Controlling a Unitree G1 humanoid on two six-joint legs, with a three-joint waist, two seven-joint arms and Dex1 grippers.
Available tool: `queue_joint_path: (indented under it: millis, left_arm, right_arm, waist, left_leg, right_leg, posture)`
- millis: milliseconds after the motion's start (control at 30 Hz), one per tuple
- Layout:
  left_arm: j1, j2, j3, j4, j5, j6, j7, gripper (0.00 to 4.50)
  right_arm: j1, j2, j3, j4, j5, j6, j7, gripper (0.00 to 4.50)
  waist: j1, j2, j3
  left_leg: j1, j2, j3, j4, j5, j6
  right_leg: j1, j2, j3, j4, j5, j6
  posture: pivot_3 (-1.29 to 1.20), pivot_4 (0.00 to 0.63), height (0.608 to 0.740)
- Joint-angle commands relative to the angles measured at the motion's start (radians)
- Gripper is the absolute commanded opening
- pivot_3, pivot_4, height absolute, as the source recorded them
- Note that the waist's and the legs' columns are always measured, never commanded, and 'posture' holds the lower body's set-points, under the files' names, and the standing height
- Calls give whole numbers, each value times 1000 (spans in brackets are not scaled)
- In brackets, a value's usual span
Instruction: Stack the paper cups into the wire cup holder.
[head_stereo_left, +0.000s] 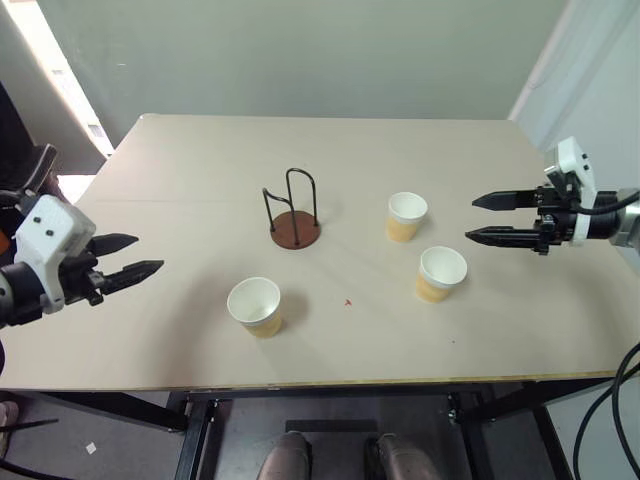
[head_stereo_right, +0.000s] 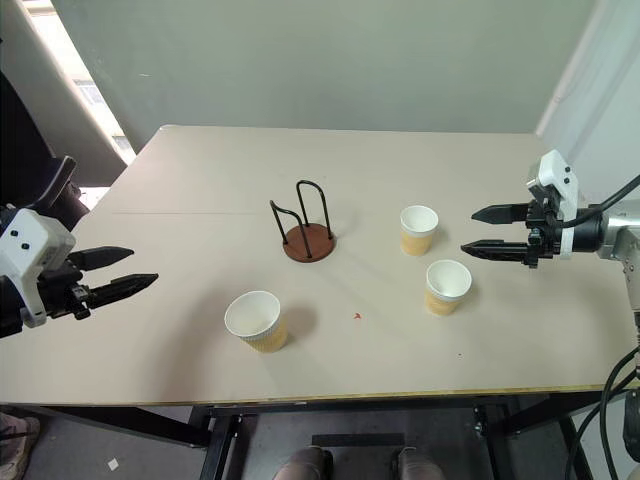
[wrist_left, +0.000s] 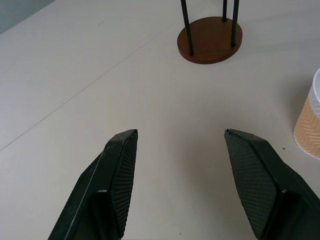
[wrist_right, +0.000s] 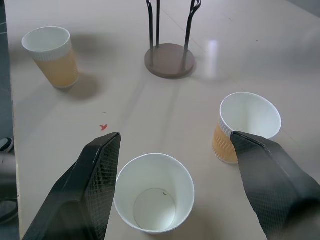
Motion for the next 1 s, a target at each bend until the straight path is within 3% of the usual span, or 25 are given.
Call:
queue_joint_path:
  millis: [33, 333, 567, 667, 800, 900, 1000]
  left_arm:
    - [4, 6, 47, -28, -7, -5, 0, 2952]
    - [-47, 1, 11, -20, -7, -16, 27, 2952]
    - [-230, -46, -178, 73, 42, -79, 65, 2952]
    - [-392, -109, -313, 183, 133, -119, 137, 2952]
    - [-635, -282, -463, 410, 222, -201, 203, 2952]
    - [-746, -380, -491, 544, 216, -232, 176, 2952]
    - [-801, -407, -536, 656, 253, -284, 134, 2952]
  right_arm:
    - [-26, -8, -11, -4, 0, -14, 8, 3638]
    - [-37, -7, -10, -1, -2, -15, 6, 3638]
    - [-36, 12, -34, -78, 28, 16, -29, 3638]
    - [-23, 50, -34, -144, 34, 31, -92, 3638]
    - [9, 99, -37, -236, 58, 74, -158, 3638]
    - [27, 117, -45, -280, 68, 94, -195, 3638]
    - [47, 124, -62, -320, 82, 119, -237, 3638]
  waist:
    - [0, 0, 0]
    - [1, 0, 0]
    - [4, 0, 0]
    - [8, 0, 0]
    - [16, 0, 0]
    - [16, 0, 0]
    - [10, 0, 0]
  left_leg:
    - [0, 0, 0, 0, 0, 0]
    - [0, 0, 0, 0, 0, 0]
    - [0, 0, 0, 1, 1, 0]
    - [1, 0, 0, 1, 1, 0]
    - [0, -1, -1, 3, 3, 0]
    - [-2, -1, -1, 6, 3, 2]
    - [-4, -2, 0, 8, 2, 3]
  right_leg:
    - [0, 0, 0, 0, 0, 0]
    - [0, 0, 0, 0, 0, 0]
    - [0, 0, 0, 1, 0, 0]
    - [1, -1, -1, 2, 2, 3]
    - [2, -2, -1, 2, 6, 8]
    - [3, -2, -2, -1, 9, 14]
    - [2, -2, -1, -3, 11, 16]
  posture:
    - [0, 150, 740]
    - [0, 150, 740]
    - [0, 150, 740]
    - [0, 150, 740]
    - [0, 150, 740]
    - [0, 150, 740]
    - [0, 150, 740]
